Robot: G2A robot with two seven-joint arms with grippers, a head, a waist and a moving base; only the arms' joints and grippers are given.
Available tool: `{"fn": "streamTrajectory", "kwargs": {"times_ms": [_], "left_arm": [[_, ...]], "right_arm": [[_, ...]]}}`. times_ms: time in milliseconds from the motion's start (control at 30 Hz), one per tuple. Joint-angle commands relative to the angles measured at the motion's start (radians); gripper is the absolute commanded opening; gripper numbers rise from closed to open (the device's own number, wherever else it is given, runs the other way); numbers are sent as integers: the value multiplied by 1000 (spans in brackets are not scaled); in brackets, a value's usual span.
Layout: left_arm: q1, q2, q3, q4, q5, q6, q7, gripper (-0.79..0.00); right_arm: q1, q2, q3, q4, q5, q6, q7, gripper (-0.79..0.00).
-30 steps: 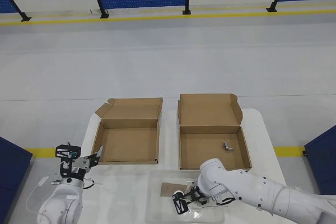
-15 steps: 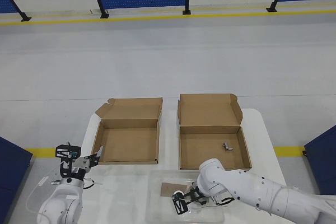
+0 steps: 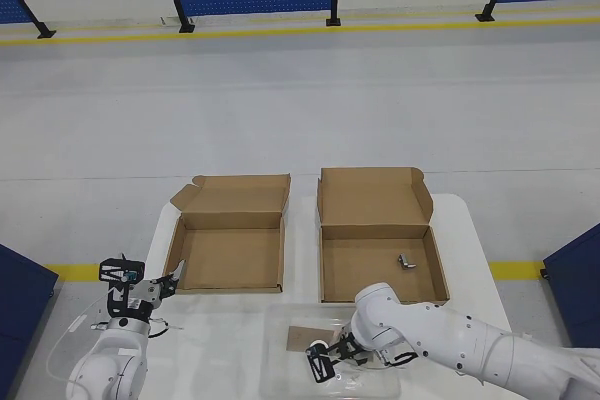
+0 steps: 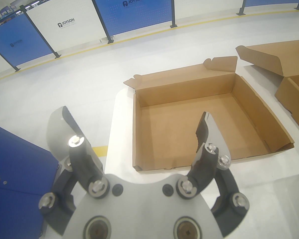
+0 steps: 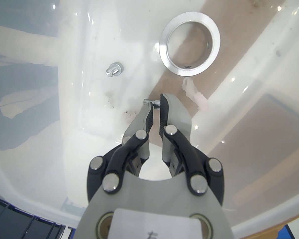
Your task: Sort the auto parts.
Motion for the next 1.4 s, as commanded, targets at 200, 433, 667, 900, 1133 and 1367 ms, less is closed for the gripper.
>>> {"fn": "streamTrajectory", "kwargs": {"times_ms": [200, 433, 667, 900, 1133, 1367], "left_arm": [[0, 0, 0, 0, 0, 0, 0, 0], [0, 0, 0, 0, 0, 0, 0, 0], [0, 0, 0, 0, 0, 0, 0, 0], [0, 0, 0, 0, 0, 0, 0, 0], [0, 0, 0, 0, 0, 0, 0, 0], [0, 0, 0, 0, 0, 0, 0, 0]], "right_arm": [[11, 12, 0, -44, 16, 31, 31, -785], [30, 29, 0, -86, 57, 64, 64, -785], [75, 57, 0, -138, 158, 112, 112, -785], [102, 82, 0, -163, 223, 127, 127, -785], [104, 83, 0, -162, 227, 132, 131, -785], [92, 87, 16, -153, 205, 148, 92, -785]]}}
